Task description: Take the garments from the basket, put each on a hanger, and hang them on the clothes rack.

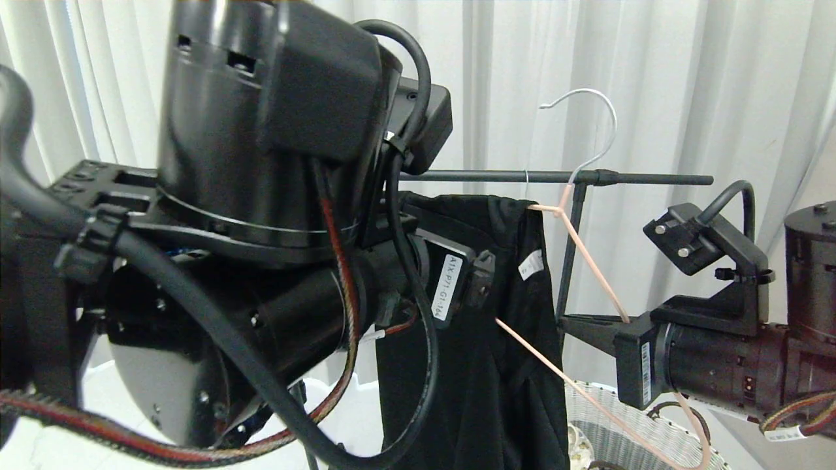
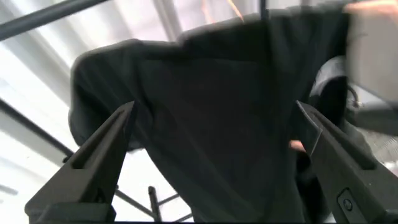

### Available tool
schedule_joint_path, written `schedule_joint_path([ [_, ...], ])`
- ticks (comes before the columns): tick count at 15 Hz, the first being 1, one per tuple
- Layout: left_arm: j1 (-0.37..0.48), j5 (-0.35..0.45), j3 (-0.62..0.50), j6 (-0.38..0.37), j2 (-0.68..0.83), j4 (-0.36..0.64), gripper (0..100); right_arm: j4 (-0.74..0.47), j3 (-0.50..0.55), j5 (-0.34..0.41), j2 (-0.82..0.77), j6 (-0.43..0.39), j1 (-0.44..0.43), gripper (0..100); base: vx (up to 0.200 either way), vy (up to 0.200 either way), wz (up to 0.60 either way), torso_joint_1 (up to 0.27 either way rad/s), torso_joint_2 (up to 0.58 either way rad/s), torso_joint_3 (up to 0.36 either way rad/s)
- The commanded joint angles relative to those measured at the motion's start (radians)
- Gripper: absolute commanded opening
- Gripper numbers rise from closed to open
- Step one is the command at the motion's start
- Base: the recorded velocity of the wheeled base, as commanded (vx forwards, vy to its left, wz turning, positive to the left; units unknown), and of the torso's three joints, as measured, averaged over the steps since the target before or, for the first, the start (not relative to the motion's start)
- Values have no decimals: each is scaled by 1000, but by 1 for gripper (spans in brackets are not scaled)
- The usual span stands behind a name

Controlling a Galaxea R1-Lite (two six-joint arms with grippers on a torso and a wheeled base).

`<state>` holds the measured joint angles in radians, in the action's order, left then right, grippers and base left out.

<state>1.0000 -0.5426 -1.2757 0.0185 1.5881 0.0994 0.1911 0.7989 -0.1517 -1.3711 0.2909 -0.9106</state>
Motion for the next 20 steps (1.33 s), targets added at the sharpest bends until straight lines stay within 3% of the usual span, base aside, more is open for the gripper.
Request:
schedule_joint_path([
  [1, 63, 4, 79, 1, -51, 0, 100, 1, -7, 1, 13, -18, 19, 0, 0, 0, 0, 0, 0, 0],
  [3, 135, 29, 165, 1, -100, -1, 100, 2, -9, 1, 15, -22, 19, 0, 0, 0, 0, 0, 0, 0],
  [6, 157, 33, 268, 0, -158, -72, 100, 2, -14, 0, 21, -25, 19, 0, 0, 0, 0, 0, 0, 0],
  [8, 112, 79, 343, -5, -209, -190, 100, 7, -40, -2, 33, -32, 18, 0, 0, 0, 0, 0, 0, 0],
  [10, 39, 136, 400, -37, -269, -230, 100, 114, -104, 0, 47, -64, 18, 0, 0, 0, 0, 0, 0, 0],
  [12, -52, 246, 434, -65, -341, -230, 100, 169, -175, 6, 99, -107, 18, 0, 0, 0, 0, 0, 0, 0],
  [15, -213, 480, 457, -204, -378, -230, 100, 169, -284, 26, 205, -187, 16, 0, 0, 0, 0, 0, 0, 0],
  [18, -224, 678, 489, -265, -369, -230, 100, 163, -366, 124, 319, -266, 13, 0, 0, 0, 0, 0, 0, 0],
  [20, -175, 716, 535, -313, -361, -230, 100, 157, -391, 147, 348, -295, 6, 0, 0, 0, 0, 0, 0, 0],
])
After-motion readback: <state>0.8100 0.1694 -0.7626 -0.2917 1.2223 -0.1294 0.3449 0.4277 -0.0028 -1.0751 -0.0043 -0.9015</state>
